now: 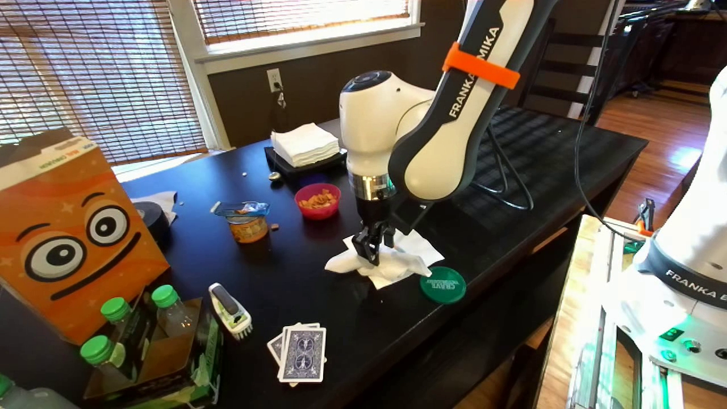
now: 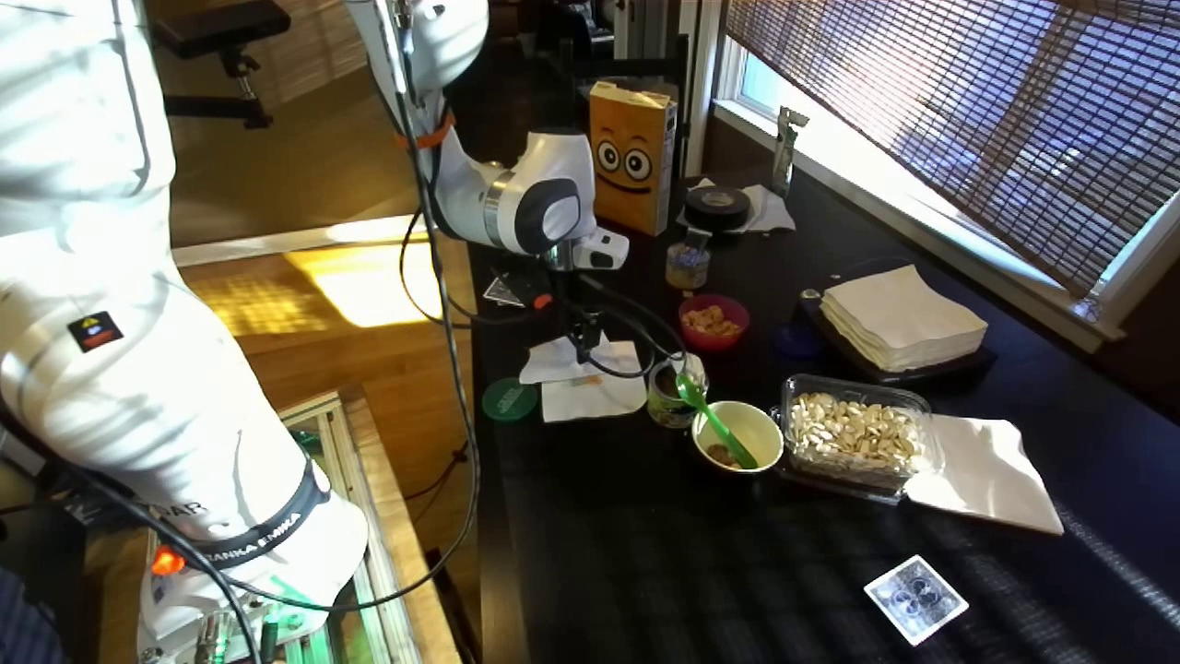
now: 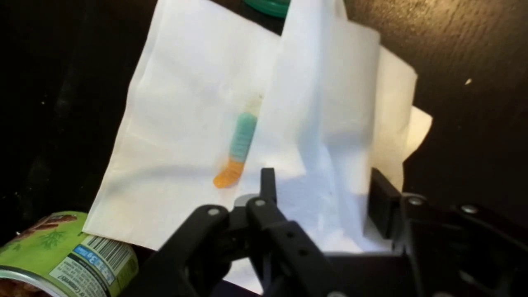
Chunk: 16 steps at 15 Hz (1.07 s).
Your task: Pick up the two tissues
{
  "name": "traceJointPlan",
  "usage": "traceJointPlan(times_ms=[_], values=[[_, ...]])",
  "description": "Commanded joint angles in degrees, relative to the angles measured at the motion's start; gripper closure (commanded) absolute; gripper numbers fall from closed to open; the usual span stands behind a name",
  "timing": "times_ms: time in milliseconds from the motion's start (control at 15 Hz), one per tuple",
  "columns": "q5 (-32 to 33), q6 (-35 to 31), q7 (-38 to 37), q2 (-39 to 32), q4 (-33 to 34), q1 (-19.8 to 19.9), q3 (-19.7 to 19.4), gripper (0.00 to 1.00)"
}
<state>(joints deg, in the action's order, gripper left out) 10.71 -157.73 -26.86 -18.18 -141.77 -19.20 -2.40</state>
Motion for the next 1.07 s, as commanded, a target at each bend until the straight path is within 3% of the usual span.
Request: traceJointPlan(times_ms=[0,200,467,600,667,733,800,1000], values=[[2.2,-0.2,-2.6,-1.1,0.9,-1.2,-1.1,0.70],[1.9,-0.4,-2.5,-1.7,1.0,-1.2,-1.1,0.75],[1.8,-0.1,-2.3,-2.4,1.4,-1.3,-1.2,0.66],[1.5,-0.2,-2.0,-2.8,1.6,-1.2,-1.1,0.69],[1.5,-0.2,-2.0,-2.9,1.7,-1.3,-1.1,0.64],[1.4,-0.2,-1.9,-3.1,1.8,-1.3,-1.1,0.44],[1.3,-0.2,-1.8,-3.3,2.0,-1.3,-1.1,0.42],[1.0,-0.3,-1.5,-4.1,2.5,-1.3,-1.0,0.23]])
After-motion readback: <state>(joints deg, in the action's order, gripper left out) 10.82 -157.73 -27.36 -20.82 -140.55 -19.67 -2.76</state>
